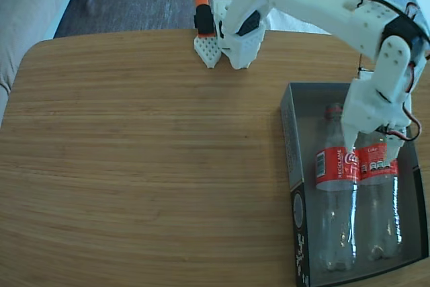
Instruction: Grasp the bottles and put them in the box.
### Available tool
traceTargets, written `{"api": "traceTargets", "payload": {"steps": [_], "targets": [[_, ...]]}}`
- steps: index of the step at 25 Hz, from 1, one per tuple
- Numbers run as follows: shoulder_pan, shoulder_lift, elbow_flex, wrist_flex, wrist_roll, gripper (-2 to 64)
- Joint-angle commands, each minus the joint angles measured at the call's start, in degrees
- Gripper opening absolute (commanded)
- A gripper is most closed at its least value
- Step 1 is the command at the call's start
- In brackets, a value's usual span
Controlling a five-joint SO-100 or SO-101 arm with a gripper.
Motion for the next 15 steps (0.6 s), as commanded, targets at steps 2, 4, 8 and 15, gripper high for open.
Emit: {"api": "traceTargets", "payload": {"steps": [2, 4, 8, 15], "targets": [[8.0, 2.4, -5.6, 1.3, 0.4, 28.0], [12.3, 2.4, -5.7, 1.3, 0.3, 28.0], [20.4, 2.4, -5.3, 1.3, 0.3, 28.4], [34.5, 1.7, -4.9, 1.3, 0.3, 50.7]]}}
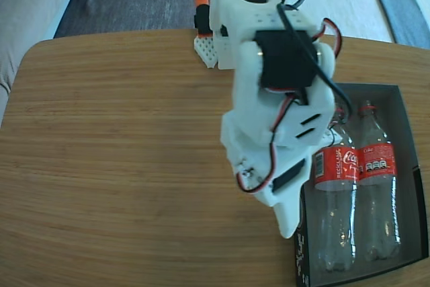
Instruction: Grasp the bottles and put them in the box.
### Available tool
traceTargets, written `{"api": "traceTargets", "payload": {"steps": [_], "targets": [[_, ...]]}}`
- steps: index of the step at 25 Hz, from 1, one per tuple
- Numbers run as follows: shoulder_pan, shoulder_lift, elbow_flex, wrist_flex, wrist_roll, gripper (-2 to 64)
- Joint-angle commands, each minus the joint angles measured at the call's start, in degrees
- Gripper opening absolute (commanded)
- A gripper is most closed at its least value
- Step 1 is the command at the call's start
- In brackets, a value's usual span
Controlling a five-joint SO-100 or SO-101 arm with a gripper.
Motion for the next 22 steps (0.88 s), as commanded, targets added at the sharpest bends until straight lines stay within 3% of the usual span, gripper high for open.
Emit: {"api": "traceTargets", "payload": {"steps": [1, 9, 12, 16, 22], "targets": [[5.4, 1.4, -2.5, 0.2, 0.3, 50.9], [17.1, 2.4, 2.9, -0.4, 1.2, 50.8], [18.5, 4.6, 3.3, -1.2, 10.6, 50.8], [18.4, 9.1, 7.2, -6.9, 23.6, 50.9], [16.5, 22.6, 26.7, -17.3, 33.6, 50.9]]}}
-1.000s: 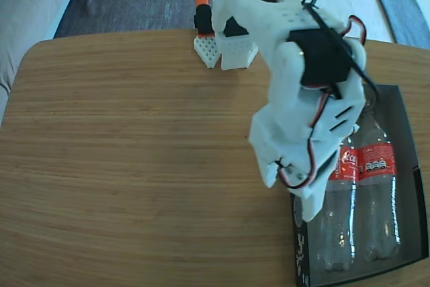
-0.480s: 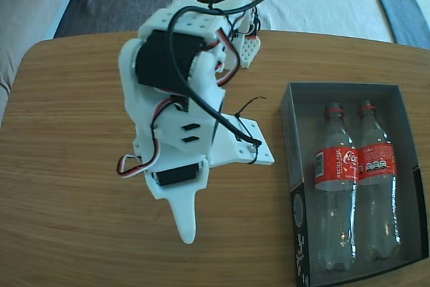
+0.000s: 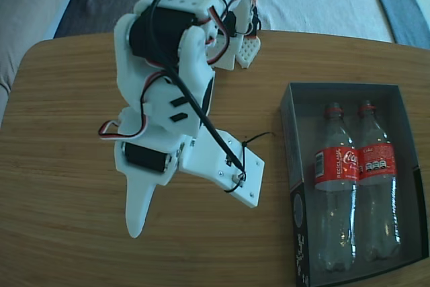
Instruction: Grasp the bottles and put them in the box.
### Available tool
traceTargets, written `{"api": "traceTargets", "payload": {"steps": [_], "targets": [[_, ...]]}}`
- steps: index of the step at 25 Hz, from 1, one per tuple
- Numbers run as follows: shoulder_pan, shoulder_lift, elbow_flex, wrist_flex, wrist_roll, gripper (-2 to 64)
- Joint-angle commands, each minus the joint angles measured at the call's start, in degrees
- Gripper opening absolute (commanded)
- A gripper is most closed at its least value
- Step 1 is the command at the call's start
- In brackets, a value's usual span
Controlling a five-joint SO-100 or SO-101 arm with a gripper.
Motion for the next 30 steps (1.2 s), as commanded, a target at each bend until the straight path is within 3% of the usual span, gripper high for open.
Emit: {"api": "traceTargets", "payload": {"steps": [1, 6, 17, 30], "targets": [[-1.3, 11.4, 9.8, -5.4, 1.7, 50.9], [-5.4, 23.5, 27.0, -10.8, 1.0, 50.9], [-17.6, 38.4, 47.2, -10.6, 0.9, 51.0], [-18.2, 60.4, 68.1, -9.9, 1.0, 50.2]]}}
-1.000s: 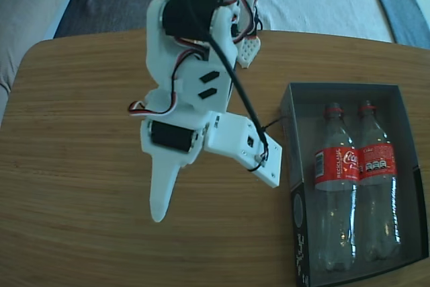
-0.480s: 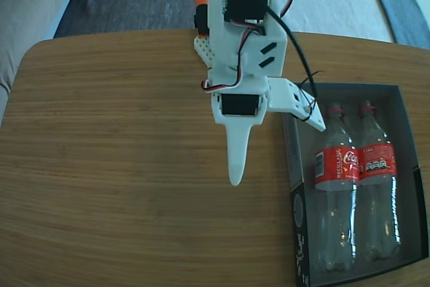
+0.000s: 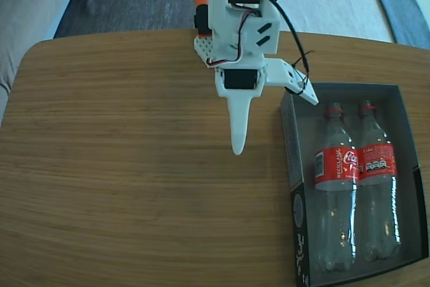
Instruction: Grasp the bottles and put them in the box.
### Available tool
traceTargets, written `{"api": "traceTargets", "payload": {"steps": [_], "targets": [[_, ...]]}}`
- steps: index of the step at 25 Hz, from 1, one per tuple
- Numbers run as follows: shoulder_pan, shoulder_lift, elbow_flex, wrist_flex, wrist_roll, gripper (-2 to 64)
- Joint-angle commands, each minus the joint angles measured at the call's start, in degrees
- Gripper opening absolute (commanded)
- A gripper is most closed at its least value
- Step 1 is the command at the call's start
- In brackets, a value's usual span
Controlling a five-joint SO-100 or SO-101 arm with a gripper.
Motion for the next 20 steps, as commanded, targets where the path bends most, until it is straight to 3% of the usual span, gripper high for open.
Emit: {"api": "traceTargets", "payload": {"steps": [1, 7, 9, 16, 20], "targets": [[-0.3, 4.8, 0.8, 0.3, -0.1, 47.8], [-0.3, 11.5, 4.7, -0.1, -0.1, 17.9], [-0.3, 14.4, 5.9, 0.0, -0.1, 11.2], [-0.3, 22.1, 11.0, -0.1, -0.2, 0.3], [-0.3, 25.4, 13.4, -0.4, -0.2, -0.1]]}}
